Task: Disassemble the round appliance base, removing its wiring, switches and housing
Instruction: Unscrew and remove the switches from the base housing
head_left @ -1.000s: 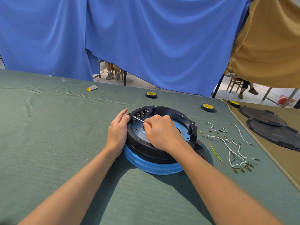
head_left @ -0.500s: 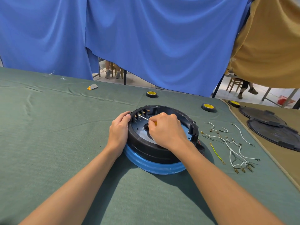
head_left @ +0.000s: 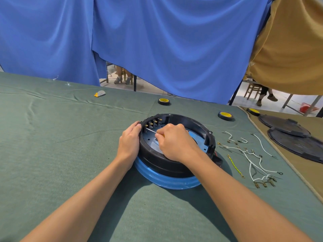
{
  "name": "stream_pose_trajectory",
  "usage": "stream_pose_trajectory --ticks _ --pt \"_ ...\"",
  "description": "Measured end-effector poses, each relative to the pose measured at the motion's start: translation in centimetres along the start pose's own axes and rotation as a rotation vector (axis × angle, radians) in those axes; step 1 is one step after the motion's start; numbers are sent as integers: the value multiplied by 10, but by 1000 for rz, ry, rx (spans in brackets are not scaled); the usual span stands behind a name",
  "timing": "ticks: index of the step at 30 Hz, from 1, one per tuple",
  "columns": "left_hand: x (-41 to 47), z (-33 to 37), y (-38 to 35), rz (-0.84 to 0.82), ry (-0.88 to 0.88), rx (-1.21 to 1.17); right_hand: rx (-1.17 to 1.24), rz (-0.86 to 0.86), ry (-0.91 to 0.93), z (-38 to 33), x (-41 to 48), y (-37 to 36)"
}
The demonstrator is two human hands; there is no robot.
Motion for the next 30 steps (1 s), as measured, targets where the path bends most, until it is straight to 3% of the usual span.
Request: stream_pose_trajectory --ticks 8,15,19,25,30 --pt "-4 4 1 84 -8 21 -63 7 50 0 -1 4" --pt "-6 10 7 135 -47 86 -183 491 -108 3 -59 34" --pt "-10 17 4 158 -66 101 -212 646 -216 12 -92 33" --pt "-36 36 2 221 -140 353 -94 659 -241 36 -80 32" --pt "-42 50 3 154 -227 511 25 614 -340 62 -75 28"
Point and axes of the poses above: each hand's wrist, its own x-axis towards the middle knuckle, its own y-axis out of the back of the hand, z = x × y, the point moved 8 cm from there along x, towards the middle knuckle, and after that the axes turned 7 degrees about -z, right-handed, at the moved point
